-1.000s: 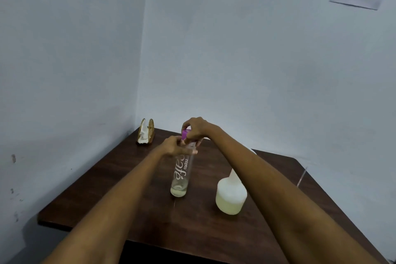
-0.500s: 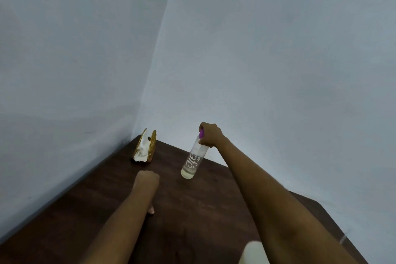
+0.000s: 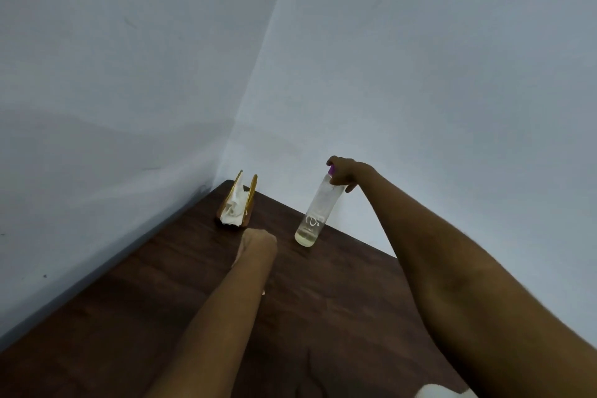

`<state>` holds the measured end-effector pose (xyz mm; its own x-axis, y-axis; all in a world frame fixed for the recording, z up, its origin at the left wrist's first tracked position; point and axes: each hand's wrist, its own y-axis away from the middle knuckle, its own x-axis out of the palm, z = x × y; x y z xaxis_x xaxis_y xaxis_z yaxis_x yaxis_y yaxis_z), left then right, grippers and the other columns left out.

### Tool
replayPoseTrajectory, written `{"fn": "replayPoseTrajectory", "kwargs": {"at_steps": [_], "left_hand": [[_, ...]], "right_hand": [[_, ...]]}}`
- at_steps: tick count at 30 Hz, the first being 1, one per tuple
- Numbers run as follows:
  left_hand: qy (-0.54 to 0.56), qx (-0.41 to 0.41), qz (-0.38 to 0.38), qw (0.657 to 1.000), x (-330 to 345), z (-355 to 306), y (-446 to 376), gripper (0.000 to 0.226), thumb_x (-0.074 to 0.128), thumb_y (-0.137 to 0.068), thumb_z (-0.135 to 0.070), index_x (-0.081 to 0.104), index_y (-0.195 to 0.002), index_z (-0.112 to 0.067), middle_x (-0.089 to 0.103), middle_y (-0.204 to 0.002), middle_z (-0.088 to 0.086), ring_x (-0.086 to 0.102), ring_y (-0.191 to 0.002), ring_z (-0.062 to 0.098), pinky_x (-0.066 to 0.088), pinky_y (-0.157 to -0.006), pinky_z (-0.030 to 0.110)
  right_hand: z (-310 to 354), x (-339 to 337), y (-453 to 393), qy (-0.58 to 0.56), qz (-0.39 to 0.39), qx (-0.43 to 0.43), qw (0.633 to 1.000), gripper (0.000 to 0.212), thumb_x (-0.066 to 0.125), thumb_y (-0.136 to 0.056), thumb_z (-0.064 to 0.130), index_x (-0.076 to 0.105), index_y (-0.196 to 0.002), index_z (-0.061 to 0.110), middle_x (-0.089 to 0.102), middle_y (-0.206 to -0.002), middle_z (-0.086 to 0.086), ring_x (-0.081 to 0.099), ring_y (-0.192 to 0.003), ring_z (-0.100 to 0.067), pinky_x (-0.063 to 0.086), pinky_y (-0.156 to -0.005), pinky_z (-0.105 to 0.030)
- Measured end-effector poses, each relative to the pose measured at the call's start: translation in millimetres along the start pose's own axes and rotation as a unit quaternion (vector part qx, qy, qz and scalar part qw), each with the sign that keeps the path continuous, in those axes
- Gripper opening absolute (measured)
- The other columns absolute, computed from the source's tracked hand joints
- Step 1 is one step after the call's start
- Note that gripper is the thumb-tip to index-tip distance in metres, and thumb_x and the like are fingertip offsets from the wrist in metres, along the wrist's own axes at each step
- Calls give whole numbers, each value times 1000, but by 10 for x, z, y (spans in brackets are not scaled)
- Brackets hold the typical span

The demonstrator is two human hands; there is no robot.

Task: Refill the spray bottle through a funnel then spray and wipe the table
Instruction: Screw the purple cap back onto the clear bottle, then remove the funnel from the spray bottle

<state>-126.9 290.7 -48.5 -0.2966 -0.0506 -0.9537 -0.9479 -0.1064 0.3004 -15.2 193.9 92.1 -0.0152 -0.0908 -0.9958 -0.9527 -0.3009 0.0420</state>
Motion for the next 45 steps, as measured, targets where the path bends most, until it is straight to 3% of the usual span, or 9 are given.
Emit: {"fn": "replayPoseTrajectory", "kwargs": {"at_steps": [3,10,17,21,25,29,34,37,45], "left_hand": [[-2,1,-9,1000,22,13,25,59,73,-84,-19,48,-137,-8,56,-135,10,59,-121,24,50,-101,32],[3,-15,-36,999,84,22,40,51,70,-85,-24,53,-131,-9,59,-130,8,62,-116,21,53,-87,25],[-29,-38,-70,996,194,-27,221,64,76,-78,-35,50,-132,-13,57,-130,6,60,-117,21,53,-94,30],[-2,-55,-86,995,298,-9,578,63,65,-86,-43,44,-137,-14,50,-139,5,53,-127,19,45,-99,29],[-35,-79,-105,991,462,-133,1025,39,53,-96,-20,52,-135,-15,55,-136,4,56,-124,20,48,-100,34],[-56,-87,-125,987,591,-343,1539,37,44,-98,-9,54,-132,-17,57,-132,2,58,-121,19,48,-101,38],[6,-68,-195,978,638,-617,2210,30,51,-95,-13,57,-124,-19,60,-126,0,60,-117,16,48,-94,28],[39,-66,-227,971,686,-753,2515,27,51,-96,-16,57,-122,-17,59,-127,1,59,-119,18,47,-94,28],[57,-63,-244,966,698,-960,2852,27,48,-97,-19,55,-122,-15,58,-127,2,58,-118,18,46,-93,28]], "right_hand": [[23,94,-23,41,-28,5,999,57,43,-95,12,21,-148,15,35,-142,-21,41,-128,-37,45,-101,-42],[-11,16,-43,49,-19,-1,999,86,64,-84,46,18,-147,9,35,-147,-18,32,-137,-35,32,-111,-43],[-142,-516,483,-86,-6,-51,995,72,61,-87,42,31,-144,9,32,-150,-11,41,-131,-29,49,-97,-44],[-466,-763,1093,-171,14,-54,984,47,63,-89,33,55,-123,1,54,-123,-17,55,-100,-25,55,-88,-43],[-884,-782,1825,-224,5,-28,974,43,62,-91,28,58,-118,-4,60,-100,-15,59,-87,-26,56,-78,-39],[-1181,-524,2506,-202,-43,-16,978,41,63,-89,33,64,-109,-3,64,-92,-16,59,-78,-23,52,-62,-25],[-1218,-77,3336,-105,-186,-65,975,46,57,-87,52,71,-99,9,71,-99,-11,64,-96,-24,47,-81,-31],[-1102,205,3642,-6,-174,-89,981,57,55,-82,62,68,-108,12,68,-106,-9,60,-103,-23,45,-81,-31],[-1288,460,3942,130,-220,-79,963,22,45,-93,7,56,-112,2,65,-105,-16,60,-99,-32,40,-67,-34]]}}
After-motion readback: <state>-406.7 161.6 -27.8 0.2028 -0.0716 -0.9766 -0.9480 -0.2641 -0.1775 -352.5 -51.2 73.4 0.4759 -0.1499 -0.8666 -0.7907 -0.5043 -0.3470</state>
